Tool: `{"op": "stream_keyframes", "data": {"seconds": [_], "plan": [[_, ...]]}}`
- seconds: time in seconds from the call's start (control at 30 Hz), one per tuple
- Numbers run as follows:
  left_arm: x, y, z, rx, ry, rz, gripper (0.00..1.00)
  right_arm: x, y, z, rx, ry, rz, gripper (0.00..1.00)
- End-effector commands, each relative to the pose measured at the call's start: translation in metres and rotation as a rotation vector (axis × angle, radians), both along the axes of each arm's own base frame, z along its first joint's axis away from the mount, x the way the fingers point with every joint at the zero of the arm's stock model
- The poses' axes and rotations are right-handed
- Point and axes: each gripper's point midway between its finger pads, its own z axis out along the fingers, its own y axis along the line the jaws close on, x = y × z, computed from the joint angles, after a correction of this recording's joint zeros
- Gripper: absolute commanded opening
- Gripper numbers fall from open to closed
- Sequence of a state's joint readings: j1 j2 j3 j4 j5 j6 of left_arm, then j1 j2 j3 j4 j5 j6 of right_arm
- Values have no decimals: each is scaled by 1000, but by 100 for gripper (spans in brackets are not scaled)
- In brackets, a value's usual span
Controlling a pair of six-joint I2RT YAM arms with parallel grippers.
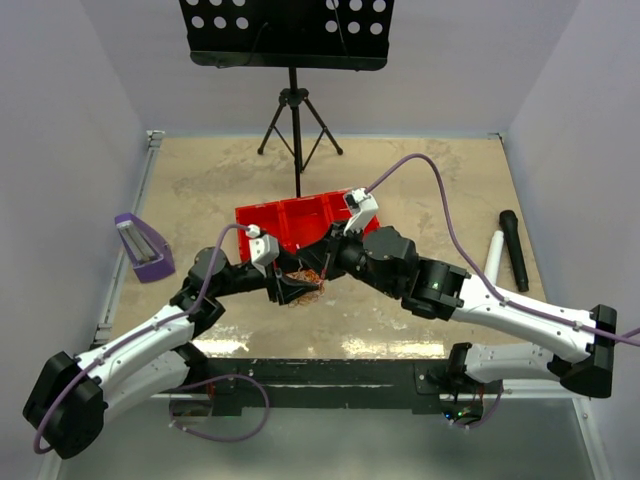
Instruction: Untangle the cables
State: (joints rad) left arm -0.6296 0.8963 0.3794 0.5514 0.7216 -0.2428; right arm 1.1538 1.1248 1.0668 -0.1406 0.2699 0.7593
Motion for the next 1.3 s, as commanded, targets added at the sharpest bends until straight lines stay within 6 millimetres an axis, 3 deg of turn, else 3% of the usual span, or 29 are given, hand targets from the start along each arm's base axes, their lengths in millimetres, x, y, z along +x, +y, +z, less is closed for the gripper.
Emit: {"op": "stream_keyframes", "data": {"seconds": [0.0,0.13,0.6,0.77,0.9,1.03,1.27], "plan": [[7,2,12,-27,-91,40,50,-7,3,50,138,-36,26,0],[11,4,4,-7,-112,65,41,-13,1,69,188,-48,48,0],[-7,11,-25,56,-169,-5,43,-13,-31,186,332,-203,-6,0],[-17,15,-46,114,-215,-53,43,-13,-59,230,395,-262,-70,0],[-23,17,-57,140,-243,-86,39,-13,-71,235,398,-265,-99,0],[-29,18,-60,140,-267,-110,36,-7,-98,234,381,-252,-194,0],[-33,18,-60,139,-297,-138,23,-5,-155,280,398,-326,-331,0]]}}
